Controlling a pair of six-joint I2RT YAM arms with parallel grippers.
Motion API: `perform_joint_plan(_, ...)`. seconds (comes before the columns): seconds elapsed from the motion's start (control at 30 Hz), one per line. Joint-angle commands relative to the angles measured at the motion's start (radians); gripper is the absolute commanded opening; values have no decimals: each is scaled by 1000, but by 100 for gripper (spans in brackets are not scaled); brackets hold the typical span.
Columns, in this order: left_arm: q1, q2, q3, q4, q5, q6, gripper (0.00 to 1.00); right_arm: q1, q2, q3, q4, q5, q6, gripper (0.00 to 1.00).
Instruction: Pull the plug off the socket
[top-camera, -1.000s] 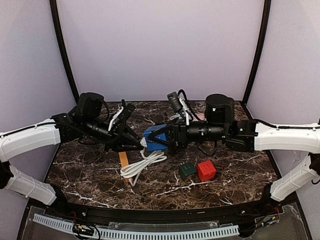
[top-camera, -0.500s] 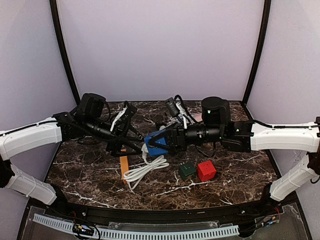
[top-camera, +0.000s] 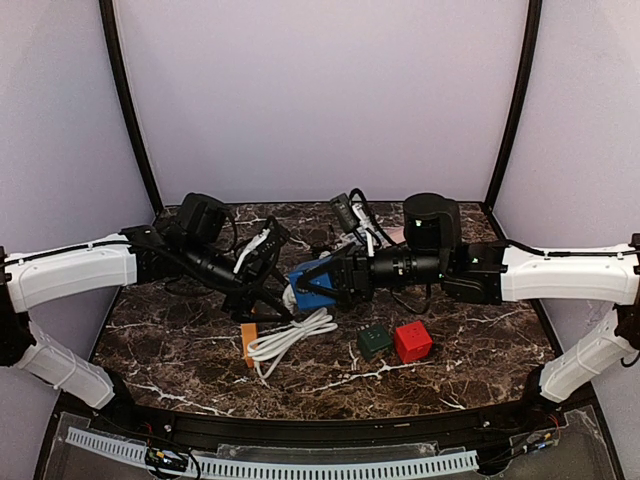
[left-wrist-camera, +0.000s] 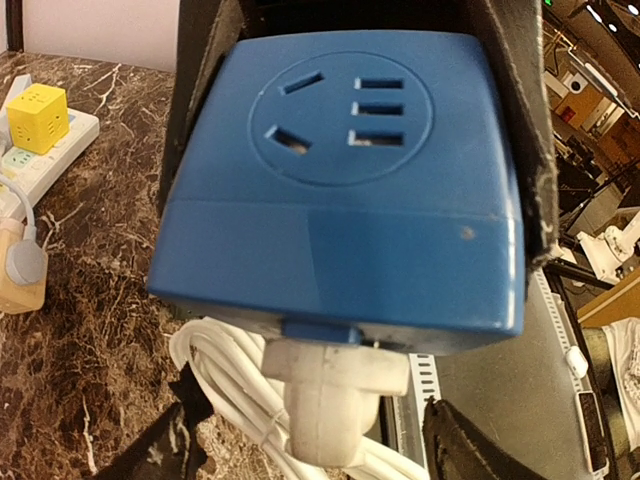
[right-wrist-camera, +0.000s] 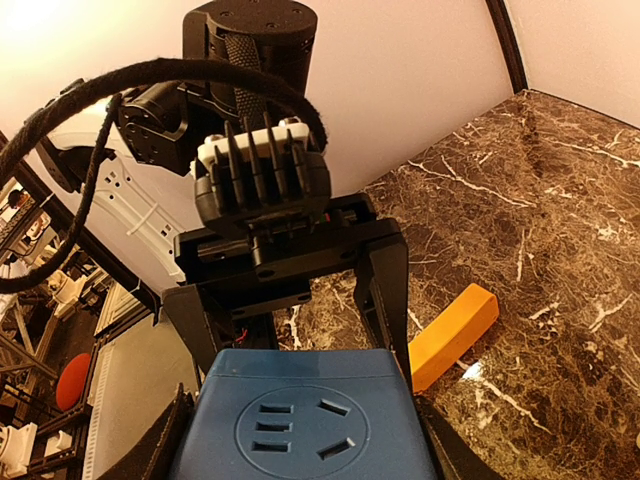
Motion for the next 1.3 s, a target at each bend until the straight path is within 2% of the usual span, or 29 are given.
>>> perform_joint_plan(0.0,-9,11,30,-14,12,-9,68,9,-9,21,121,-5,-6,0)
perform_joint_plan(0.13,-9,17,31,-8,17,-20,50,9,-13,19,113,-3,-7,0)
perform_joint_plan(0.17,-9,17,31,-5,20,-20,42,8,-14,19,110,-5,-7,0)
perform_joint_plan(0.27,-10,16,29,3,26,-26,28,9,-10,23,89,-13,-11,0)
perform_joint_plan(0.33,-10,14,28,9,27,-33,12,8,-9,22,81,-22,-14,0)
perform_joint_plan(0.4,-10,11,28,10,24,-33,3,4,-10,16,79,-36,-15,0)
perform_joint_plan(0.57,-10,9,26,13,21,-32,1,-10,-28,-13,89,-12,5,0)
perform_joint_plan(0.83,-10,-11,13,34,6,-31,1,-16,-34,-6,-15,191,24,0)
perform_joint_plan(0.93,-8,-14,12,26,6,-25,1,-22,-34,-9,-8,143,15,0)
perform_joint_plan(1.27,11,-3,27,0,44,-13,1,-40,-22,-50,212,-266,10,0)
